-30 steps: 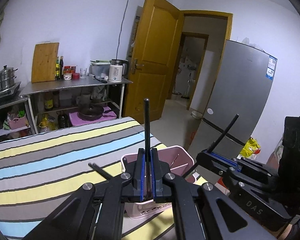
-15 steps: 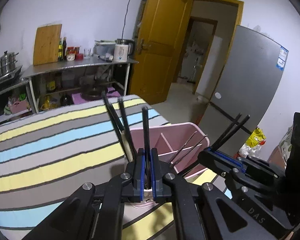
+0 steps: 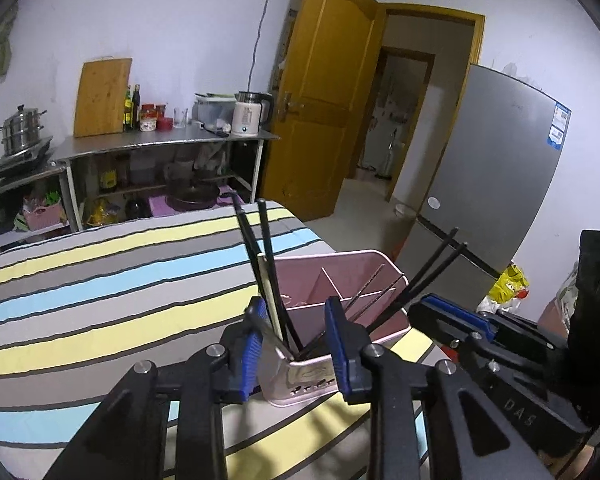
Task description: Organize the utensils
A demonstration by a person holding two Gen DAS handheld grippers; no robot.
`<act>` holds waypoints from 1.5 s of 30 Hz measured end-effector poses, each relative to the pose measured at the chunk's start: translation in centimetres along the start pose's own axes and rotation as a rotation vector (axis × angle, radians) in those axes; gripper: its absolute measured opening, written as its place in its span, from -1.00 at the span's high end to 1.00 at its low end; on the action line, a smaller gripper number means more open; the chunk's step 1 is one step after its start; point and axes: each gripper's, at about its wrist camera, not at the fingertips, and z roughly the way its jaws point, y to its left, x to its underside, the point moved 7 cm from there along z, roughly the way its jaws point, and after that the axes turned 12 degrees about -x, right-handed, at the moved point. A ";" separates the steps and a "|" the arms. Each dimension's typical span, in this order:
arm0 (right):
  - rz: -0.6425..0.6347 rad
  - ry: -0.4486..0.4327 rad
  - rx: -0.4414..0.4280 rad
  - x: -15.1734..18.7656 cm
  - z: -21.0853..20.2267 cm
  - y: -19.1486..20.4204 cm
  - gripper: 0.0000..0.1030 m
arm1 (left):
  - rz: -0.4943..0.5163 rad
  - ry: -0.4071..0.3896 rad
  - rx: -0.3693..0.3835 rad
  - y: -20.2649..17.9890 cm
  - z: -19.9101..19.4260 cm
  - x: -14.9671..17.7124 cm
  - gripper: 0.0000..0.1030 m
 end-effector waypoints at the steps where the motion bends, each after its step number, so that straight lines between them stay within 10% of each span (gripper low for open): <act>1: 0.001 -0.004 0.001 0.1 -0.4 0.1 0.74 | -0.003 -0.008 -0.002 0.2 -0.6 0.1 0.41; 45: -0.059 -0.009 0.033 7.8 -7.7 5.3 0.73 | 0.010 -0.131 -0.087 0.4 -11.8 10.8 0.41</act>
